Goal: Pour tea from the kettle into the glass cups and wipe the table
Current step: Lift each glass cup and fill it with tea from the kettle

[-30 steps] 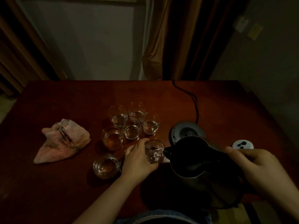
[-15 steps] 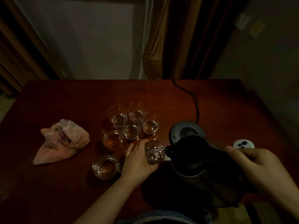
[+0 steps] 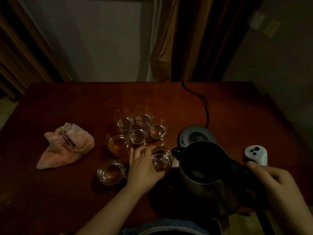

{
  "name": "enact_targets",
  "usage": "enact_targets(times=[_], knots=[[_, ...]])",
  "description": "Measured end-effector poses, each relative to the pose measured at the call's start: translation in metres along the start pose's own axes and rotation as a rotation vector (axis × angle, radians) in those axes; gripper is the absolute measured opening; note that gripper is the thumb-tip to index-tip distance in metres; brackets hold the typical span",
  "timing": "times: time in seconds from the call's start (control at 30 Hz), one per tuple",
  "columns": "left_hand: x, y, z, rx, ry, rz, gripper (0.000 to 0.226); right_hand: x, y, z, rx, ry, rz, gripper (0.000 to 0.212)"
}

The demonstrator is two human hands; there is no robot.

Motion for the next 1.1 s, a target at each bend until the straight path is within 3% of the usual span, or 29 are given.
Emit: enact_targets(times=[0.1,0.23,0.37,0.77,0.83,0.97,1.03,1.1], knots=[[-0.006,0.001,-0.002,-0.014,-0.074,-0.018,0.076,-0.003,0.003,0.01,-0.079,-0.119,0.06,0.034],[-0.01,0.003,-0.003,-0.04,-0.173,-0.074,0.079,-0.006,0.004,0.016,-0.129,-0.21,0.094,0.061],[-0.01,0.006,-0.002,-0.047,-0.21,-0.09,0.076,-0.005,-0.002,0.018,-0.104,-0.266,0.096,0.033],[-0.012,0.015,-0.002,-0.093,-0.266,-0.202,0.088,-0.024,-0.015,0.019,-0.044,-0.343,0.149,0.037],[-0.001,0.009,-0.005,-0.068,-0.181,-0.133,0.084,-0.025,-0.018,0.018,-0.028,-0.355,0.146,0.037],[0.027,-0.028,-0.025,0.066,-0.158,0.159,0.073,-0.024,-0.024,0.014,0.018,-0.35,0.154,0.04],[0.034,-0.05,-0.033,0.119,-0.252,0.205,0.077,-0.024,-0.026,0.011,0.038,-0.344,0.144,0.044],[0.035,-0.068,-0.037,0.159,-0.336,0.184,0.086,-0.023,-0.029,0.009,0.043,-0.307,0.15,0.062]])
Point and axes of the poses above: each hand's wrist, its own y-axis away from the middle knuckle, its own x-axis out of the back of the hand, z = x × y, the point moved 2 cm from there along -y, towards the middle knuckle, and after that the axes turned 3 degrees about -x, right-handed, at the moved point
